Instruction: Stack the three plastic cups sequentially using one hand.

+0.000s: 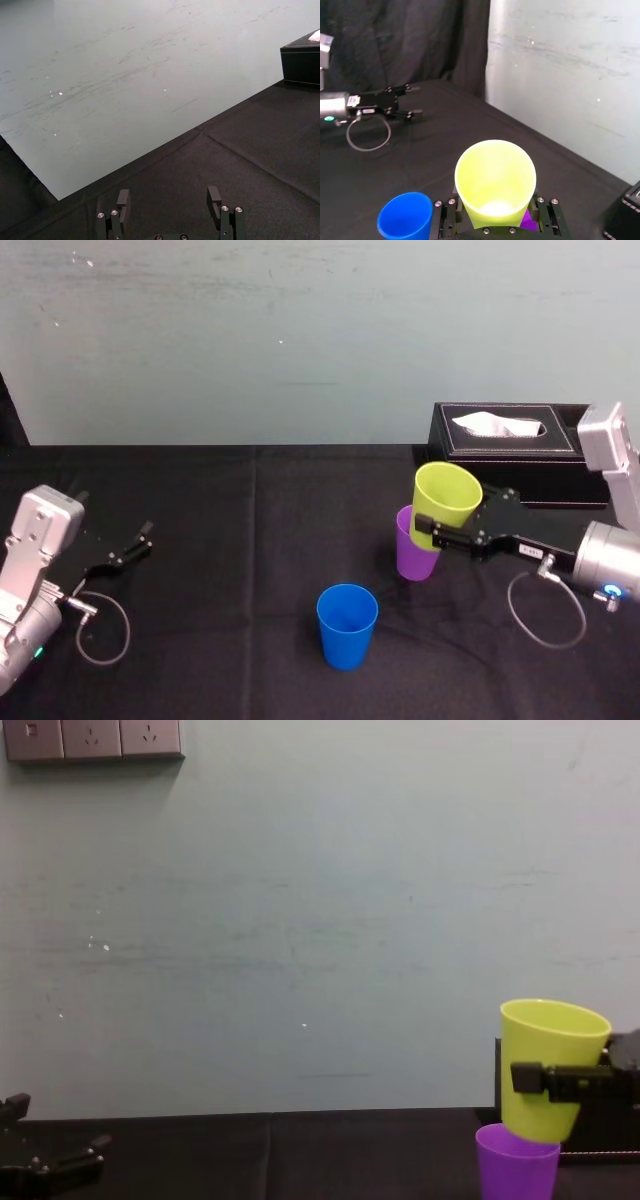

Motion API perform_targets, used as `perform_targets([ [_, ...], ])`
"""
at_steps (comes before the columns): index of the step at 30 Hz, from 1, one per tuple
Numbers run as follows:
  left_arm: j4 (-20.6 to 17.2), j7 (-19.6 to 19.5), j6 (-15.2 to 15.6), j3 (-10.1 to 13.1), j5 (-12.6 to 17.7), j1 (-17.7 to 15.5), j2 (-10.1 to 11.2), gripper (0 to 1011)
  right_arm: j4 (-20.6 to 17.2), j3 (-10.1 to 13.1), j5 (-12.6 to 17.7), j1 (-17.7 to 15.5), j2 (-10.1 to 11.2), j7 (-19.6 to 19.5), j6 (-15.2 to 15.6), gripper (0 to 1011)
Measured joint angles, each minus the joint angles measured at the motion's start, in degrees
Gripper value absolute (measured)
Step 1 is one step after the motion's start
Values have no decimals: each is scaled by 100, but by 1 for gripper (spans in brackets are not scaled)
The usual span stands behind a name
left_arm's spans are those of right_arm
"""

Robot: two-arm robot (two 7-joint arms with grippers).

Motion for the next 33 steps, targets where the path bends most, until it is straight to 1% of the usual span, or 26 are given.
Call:
perform_targets([
  [4,0,0,0,0,0,0,0,1000,177,-31,-16,144,-94,-33,-31,721],
  [7,0,0,0,0,0,0,0,1000,389,-70,-56,302,-199,-78,-30,721],
  [8,0,0,0,0,0,0,0,1000,389,-70,-56,302,-199,-78,-30,721],
  [17,0,0,0,0,0,0,0,1000,875,-191,-208,627,-452,-109,-31,721],
  [27,0,0,0,0,0,0,0,1000,1252,-254,-354,853,-642,-109,-82,722],
  [33,0,0,0,0,0,0,0,1000,1409,-274,-416,909,-705,-100,-102,722],
])
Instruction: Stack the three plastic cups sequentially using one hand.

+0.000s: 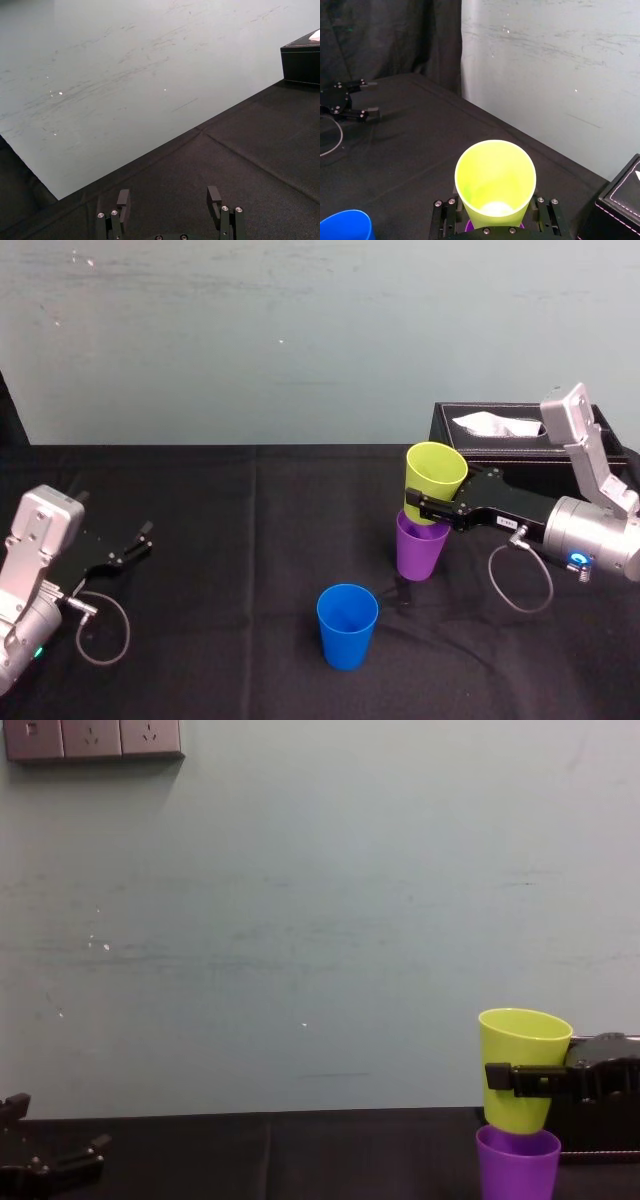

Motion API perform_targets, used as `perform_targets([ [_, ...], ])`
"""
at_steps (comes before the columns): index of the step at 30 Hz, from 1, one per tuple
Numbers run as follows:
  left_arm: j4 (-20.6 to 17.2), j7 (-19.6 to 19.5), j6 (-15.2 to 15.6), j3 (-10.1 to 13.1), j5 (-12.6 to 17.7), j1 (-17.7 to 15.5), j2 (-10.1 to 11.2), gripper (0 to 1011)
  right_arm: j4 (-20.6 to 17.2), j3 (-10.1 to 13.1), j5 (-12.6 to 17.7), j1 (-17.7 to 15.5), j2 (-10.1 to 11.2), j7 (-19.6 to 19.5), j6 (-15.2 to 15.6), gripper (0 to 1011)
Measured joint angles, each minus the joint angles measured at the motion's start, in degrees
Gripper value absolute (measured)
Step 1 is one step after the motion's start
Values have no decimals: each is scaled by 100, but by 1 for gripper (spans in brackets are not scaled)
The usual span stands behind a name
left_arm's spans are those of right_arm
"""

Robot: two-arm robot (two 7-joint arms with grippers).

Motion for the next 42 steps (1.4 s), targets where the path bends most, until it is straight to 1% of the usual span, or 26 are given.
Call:
perform_targets([
  [10,0,0,0,0,0,0,0,1000,226,-6,-87,82,-82,57,-25,721],
  [25,0,0,0,0,0,0,0,1000,357,-2,-145,117,-134,121,-21,721],
  [42,0,0,0,0,0,0,0,1000,541,-57,-230,175,-219,183,-21,721],
])
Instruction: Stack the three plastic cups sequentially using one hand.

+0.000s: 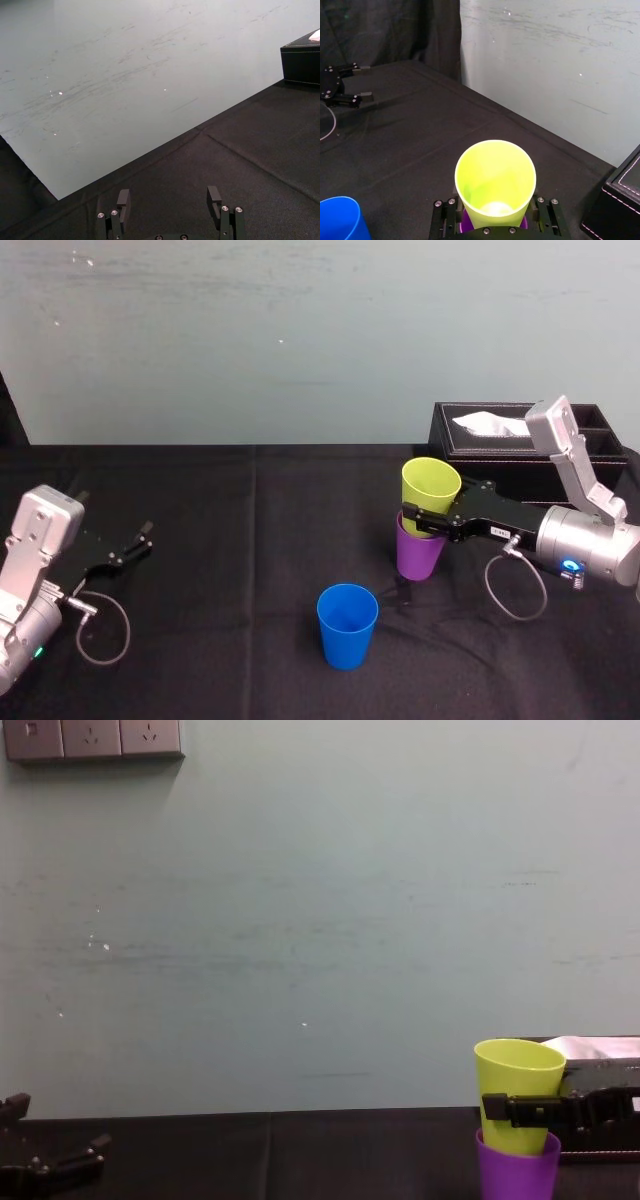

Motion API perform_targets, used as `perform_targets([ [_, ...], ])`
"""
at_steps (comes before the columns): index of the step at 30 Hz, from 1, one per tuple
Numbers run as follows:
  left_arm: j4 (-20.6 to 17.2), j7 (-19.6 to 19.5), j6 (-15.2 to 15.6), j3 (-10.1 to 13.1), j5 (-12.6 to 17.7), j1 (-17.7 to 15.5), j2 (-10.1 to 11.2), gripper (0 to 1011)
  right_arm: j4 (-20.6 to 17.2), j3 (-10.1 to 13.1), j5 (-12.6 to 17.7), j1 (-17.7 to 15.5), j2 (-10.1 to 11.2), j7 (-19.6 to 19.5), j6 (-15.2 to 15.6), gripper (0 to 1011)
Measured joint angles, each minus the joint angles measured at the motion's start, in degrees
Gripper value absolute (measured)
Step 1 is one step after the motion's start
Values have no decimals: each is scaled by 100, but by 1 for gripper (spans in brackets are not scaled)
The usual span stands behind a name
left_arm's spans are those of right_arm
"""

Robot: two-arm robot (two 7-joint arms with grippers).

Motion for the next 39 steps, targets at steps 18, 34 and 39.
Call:
perform_targets([
  [18,0,0,0,0,0,0,0,1000,24,-1,-51,-11,-15,-48,-1,726],
  [34,0,0,0,0,0,0,0,1000,20,0,-38,-11,-13,-45,-6,1002],
  [39,0,0,0,0,0,0,0,1000,21,0,-37,-11,-13,-45,-8,1000],
])
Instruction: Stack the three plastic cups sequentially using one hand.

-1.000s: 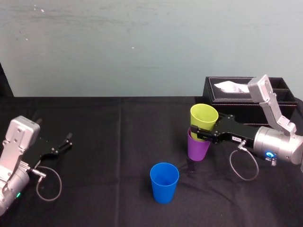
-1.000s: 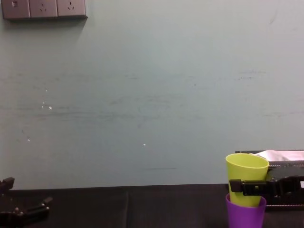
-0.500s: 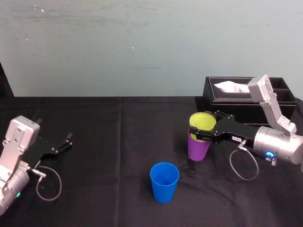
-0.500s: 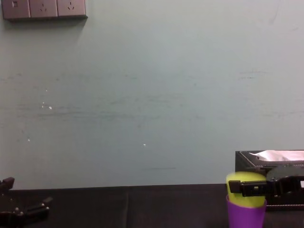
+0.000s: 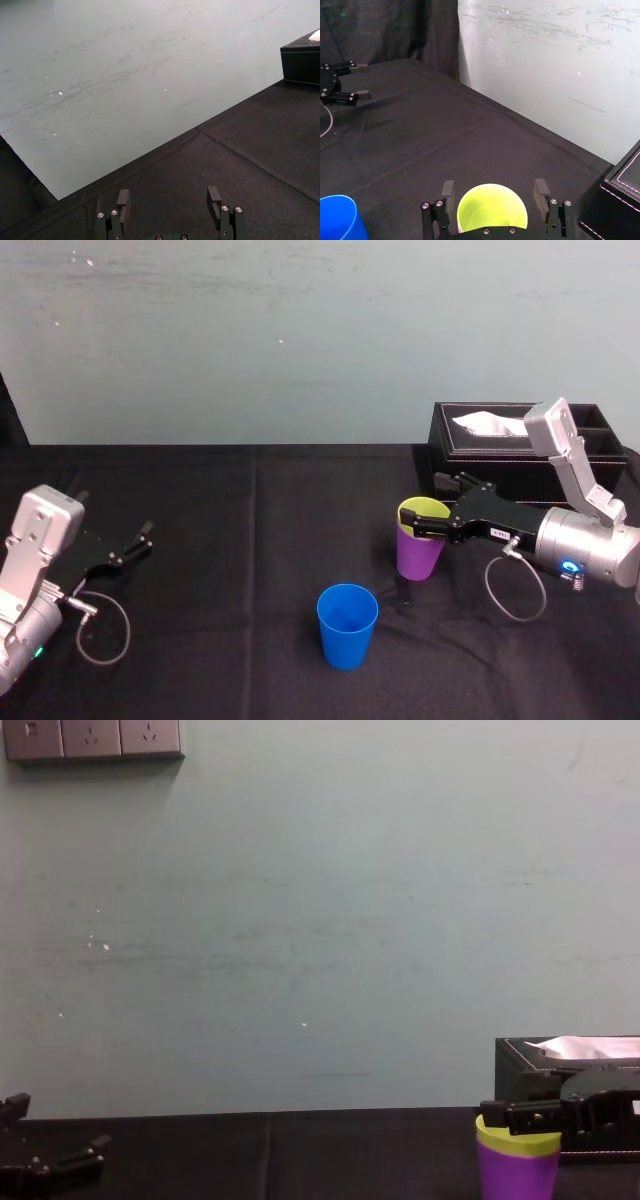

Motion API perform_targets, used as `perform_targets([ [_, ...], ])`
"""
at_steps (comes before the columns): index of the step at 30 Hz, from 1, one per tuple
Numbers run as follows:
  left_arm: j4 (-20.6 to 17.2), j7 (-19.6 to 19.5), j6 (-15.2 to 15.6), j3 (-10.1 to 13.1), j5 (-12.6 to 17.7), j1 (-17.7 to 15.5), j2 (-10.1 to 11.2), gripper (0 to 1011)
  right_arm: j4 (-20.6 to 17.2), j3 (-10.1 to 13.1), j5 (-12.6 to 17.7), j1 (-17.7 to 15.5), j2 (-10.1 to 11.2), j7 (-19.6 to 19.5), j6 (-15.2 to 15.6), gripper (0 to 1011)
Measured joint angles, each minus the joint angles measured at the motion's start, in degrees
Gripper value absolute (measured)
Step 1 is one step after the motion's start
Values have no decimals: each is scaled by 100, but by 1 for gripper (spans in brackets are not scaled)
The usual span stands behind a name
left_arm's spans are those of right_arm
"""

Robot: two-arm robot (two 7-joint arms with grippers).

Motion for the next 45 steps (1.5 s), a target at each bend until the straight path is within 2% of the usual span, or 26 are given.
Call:
perform_targets([
  [7,0,0,0,0,0,0,0,1000,-111,143,72,-72,5,-41,-180,1000],
  [11,0,0,0,0,0,0,0,1000,-316,245,151,-175,57,-74,-200,1000],
  [15,0,0,0,0,0,0,0,1000,-652,316,242,-343,199,-55,-154,1000],
  [18,0,0,0,0,0,0,0,1000,-1076,388,375,-587,440,2,-38,1000],
  [20,0,0,0,0,0,0,0,1000,-1076,388,375,-587,440,2,-38,1002],
  [22,0,0,-1,0,0,0,0,1000,-1475,444,499,-835,721,75,60,1000],
  [25,0,0,0,0,0,0,0,1000,-1718,477,599,-1014,910,138,116,1002],
  [28,0,0,0,0,0,0,0,1000,-2092,519,779,-1347,1202,225,180,1002],
  [33,0,0,-1,0,0,0,0,1000,-2419,530,960,-1720,1458,311,178,1002],
  [40,0,0,0,0,0,0,0,1000,-2720,392,996,-2098,1689,333,69,1002],
  [45,0,0,0,0,0,0,0,1000,-2799,282,912,-2184,1719,295,32,1000],
])
